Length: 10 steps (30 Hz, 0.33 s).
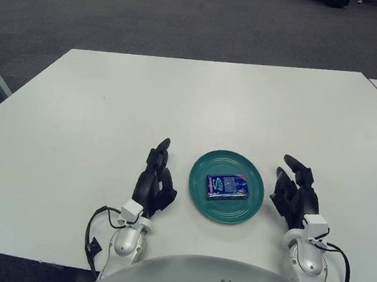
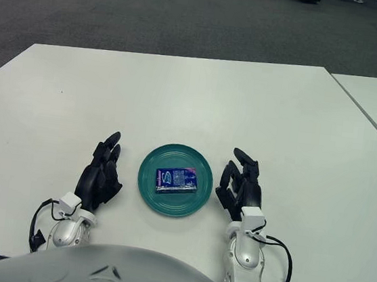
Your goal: Put the gum into the plate.
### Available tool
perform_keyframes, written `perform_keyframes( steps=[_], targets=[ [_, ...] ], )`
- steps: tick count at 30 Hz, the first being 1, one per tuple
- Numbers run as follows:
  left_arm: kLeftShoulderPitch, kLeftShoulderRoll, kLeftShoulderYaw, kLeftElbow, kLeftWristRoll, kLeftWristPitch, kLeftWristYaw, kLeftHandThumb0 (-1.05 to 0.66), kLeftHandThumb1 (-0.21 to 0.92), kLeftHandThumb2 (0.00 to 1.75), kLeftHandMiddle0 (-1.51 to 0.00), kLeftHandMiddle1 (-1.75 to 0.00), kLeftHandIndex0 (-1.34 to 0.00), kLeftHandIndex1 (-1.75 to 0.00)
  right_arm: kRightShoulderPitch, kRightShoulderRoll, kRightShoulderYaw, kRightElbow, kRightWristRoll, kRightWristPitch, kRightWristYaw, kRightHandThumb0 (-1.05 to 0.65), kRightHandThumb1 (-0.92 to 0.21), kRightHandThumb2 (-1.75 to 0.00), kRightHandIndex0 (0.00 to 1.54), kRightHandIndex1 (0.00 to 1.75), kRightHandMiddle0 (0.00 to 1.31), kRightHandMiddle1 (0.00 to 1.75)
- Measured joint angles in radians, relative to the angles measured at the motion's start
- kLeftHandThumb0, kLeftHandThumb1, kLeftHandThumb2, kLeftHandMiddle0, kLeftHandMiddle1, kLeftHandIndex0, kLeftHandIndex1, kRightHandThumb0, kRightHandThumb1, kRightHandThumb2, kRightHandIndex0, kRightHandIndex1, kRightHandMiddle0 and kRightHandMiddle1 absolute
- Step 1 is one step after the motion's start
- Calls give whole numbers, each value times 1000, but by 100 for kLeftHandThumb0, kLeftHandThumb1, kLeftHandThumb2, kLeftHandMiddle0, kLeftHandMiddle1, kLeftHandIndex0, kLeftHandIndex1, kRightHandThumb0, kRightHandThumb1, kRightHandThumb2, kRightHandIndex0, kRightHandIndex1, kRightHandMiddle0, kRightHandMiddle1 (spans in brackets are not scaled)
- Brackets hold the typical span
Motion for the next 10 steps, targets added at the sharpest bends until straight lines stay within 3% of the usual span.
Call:
perform_keyframes(
  steps=[10],
  targets=[
    [-4, 27, -1, -3, -1, 0, -11, -96, 92, 103, -11, -2, 0, -52, 4, 0, 14, -5, -10, 3, -11, -75, -92, -87, 40, 16, 0, 84]
  ],
)
